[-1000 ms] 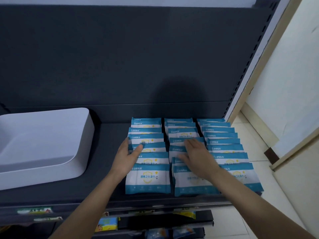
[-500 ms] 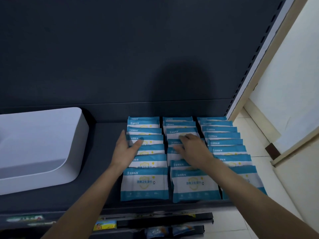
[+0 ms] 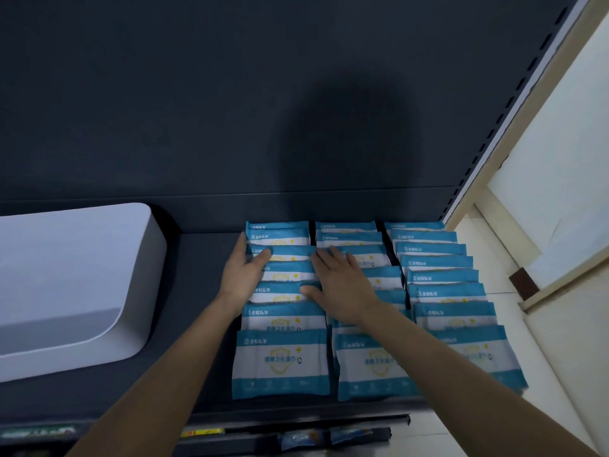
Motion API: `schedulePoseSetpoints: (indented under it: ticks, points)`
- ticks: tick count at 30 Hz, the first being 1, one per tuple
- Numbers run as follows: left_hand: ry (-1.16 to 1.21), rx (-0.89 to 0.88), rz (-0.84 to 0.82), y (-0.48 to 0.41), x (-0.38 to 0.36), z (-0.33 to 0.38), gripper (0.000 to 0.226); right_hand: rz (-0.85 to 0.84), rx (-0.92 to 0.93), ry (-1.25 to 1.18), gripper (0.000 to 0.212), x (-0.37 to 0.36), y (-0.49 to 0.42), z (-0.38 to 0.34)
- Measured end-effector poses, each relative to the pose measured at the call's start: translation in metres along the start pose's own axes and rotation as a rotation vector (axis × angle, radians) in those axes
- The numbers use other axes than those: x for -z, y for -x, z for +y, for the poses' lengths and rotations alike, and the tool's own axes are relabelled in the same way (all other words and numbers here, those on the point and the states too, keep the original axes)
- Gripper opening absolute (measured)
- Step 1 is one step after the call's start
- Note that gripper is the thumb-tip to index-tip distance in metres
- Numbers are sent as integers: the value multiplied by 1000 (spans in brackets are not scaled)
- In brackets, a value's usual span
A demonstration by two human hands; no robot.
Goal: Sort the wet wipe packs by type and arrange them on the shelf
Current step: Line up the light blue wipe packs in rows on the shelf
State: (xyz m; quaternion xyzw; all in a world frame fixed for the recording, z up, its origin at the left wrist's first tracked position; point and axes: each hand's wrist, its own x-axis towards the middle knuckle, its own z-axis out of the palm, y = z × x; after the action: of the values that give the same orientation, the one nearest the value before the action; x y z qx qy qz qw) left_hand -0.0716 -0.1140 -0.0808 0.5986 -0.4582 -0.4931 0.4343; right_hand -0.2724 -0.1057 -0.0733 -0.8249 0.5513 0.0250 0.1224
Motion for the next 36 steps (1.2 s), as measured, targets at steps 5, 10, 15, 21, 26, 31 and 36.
schedulePoseSetpoints:
  ticks: [5,10,15,21,26,31,36]
  points:
    - [11,16,-35,-3,0,2,83,-10,8,-20,74,4,3,1]
    - [3,42,-33,1,2,1,73,175,6,-144,68,9,14,13]
    - [-169,16,-39,0,-4,-2,89,78,-103,-136,65,5,33,33]
    - [-441,-60,16,8,-14,2,97,189,-35,-282,55,19,47,38]
    - [-626,-156,59,30,-18,8,81,40,-68,-70,63,7,49,55]
    - [-954,-346,-86,52,-38,11,72,0,22,-102,59,11,51,48]
    - [-1033,-475,-223,62,-55,15,72,87,66,-164,38,19,63,54]
